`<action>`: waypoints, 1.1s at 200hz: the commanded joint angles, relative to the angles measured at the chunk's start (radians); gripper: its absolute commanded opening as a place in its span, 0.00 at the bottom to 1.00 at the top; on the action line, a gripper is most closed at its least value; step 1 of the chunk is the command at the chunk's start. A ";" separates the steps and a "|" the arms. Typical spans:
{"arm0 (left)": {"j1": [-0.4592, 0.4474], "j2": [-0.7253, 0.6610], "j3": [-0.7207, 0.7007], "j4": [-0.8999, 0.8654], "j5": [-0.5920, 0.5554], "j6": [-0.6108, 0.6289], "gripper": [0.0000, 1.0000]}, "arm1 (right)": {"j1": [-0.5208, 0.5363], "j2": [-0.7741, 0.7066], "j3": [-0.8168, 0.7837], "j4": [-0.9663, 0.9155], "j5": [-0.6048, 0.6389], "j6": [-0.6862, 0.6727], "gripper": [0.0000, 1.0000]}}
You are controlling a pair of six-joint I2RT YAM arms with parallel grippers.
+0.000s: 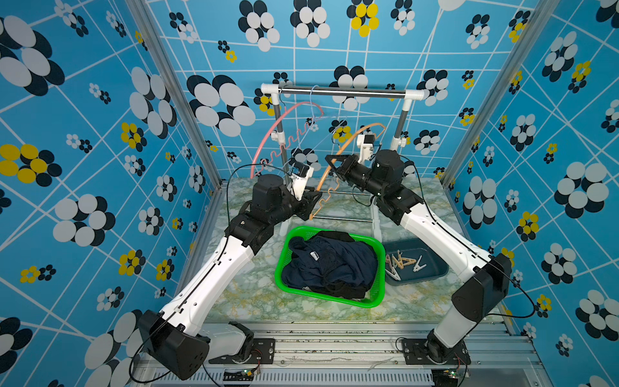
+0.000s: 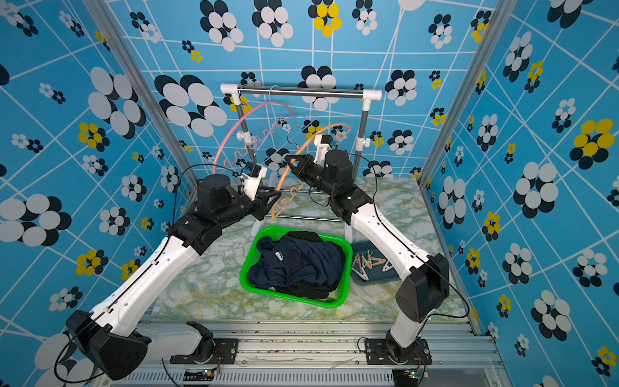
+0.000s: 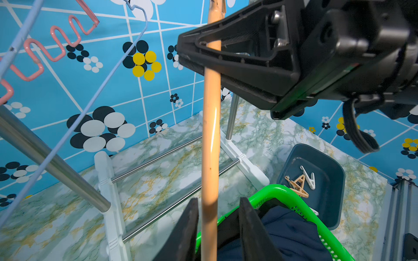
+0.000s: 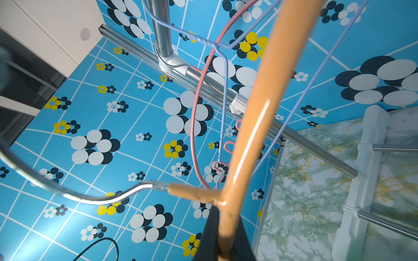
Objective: Remove the clothespins securing shorts to the hanger
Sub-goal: Place the hanger on the clothesline.
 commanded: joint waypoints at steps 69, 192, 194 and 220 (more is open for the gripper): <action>0.023 0.032 -0.068 0.120 0.032 -0.027 0.29 | -0.004 -0.064 -0.016 0.102 -0.022 0.022 0.00; 0.018 0.090 0.207 -0.217 0.037 -0.101 0.00 | -0.015 -0.125 -0.077 0.015 0.003 -0.097 0.25; 0.019 0.092 0.211 -0.223 0.037 -0.104 0.00 | -0.015 -0.130 -0.081 0.014 0.003 -0.100 0.27; 0.017 0.102 0.256 -0.237 0.026 -0.134 0.00 | -0.018 -0.201 -0.165 -0.001 0.013 -0.156 0.44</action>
